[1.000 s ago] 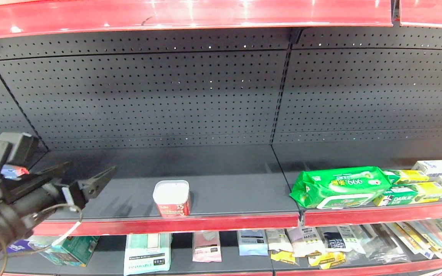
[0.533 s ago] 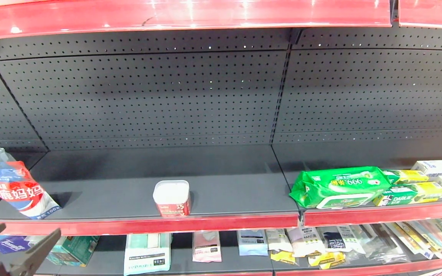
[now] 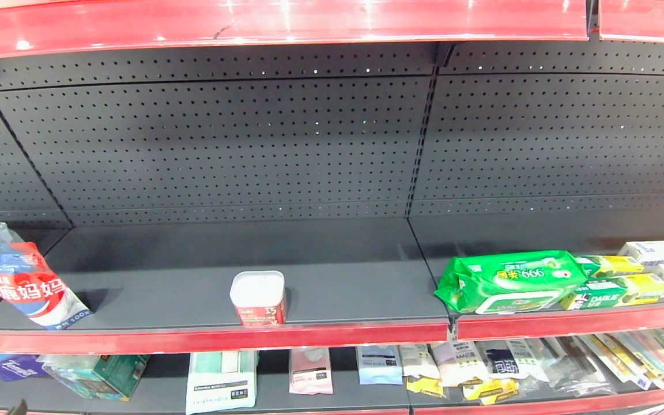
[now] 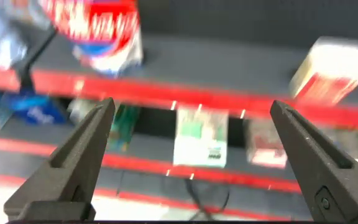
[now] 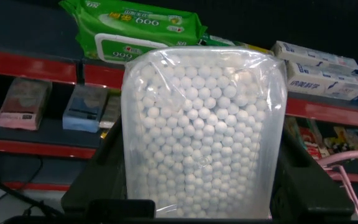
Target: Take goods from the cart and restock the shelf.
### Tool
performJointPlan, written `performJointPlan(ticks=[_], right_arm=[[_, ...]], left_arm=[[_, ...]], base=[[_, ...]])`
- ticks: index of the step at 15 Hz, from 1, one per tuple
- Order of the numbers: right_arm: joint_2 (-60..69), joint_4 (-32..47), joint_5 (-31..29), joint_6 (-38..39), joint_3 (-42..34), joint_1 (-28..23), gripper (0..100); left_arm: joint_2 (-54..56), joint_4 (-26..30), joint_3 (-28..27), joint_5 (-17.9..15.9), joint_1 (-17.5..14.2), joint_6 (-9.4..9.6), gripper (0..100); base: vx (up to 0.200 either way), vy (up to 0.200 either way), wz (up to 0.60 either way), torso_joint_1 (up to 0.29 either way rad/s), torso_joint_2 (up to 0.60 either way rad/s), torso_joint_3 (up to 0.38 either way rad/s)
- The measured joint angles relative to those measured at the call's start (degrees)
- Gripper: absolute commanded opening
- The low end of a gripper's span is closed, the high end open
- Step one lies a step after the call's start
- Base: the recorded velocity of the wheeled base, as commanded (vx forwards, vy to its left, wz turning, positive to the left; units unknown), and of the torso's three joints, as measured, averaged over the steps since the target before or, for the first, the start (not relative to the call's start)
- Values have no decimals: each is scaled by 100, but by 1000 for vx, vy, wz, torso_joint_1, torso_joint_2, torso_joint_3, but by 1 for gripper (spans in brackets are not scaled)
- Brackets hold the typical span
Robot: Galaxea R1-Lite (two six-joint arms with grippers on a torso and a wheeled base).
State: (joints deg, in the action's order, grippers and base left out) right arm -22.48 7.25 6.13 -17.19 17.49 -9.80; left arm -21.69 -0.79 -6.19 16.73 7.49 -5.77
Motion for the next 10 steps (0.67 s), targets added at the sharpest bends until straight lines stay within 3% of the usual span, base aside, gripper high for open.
performJointPlan(ticks=[2,3,8,10], right_arm=[[-307,-269,7,0,0,30,0],[-417,-327,13,4,2,38,0],[-692,-356,35,6,11,40,0],[-751,-358,44,0,15,52,0]], left_arm=[[625,908,57,123,-138,18,100],[833,1014,52,161,-283,20,100],[1359,1031,22,156,-1275,90,100],[1482,1036,22,106,-1376,169,100]], base=[[0,0,0,0,0,0],[0,0,0,0,0,0],[0,0,600,2,-1,4],[0,0,600,7,5,0]])
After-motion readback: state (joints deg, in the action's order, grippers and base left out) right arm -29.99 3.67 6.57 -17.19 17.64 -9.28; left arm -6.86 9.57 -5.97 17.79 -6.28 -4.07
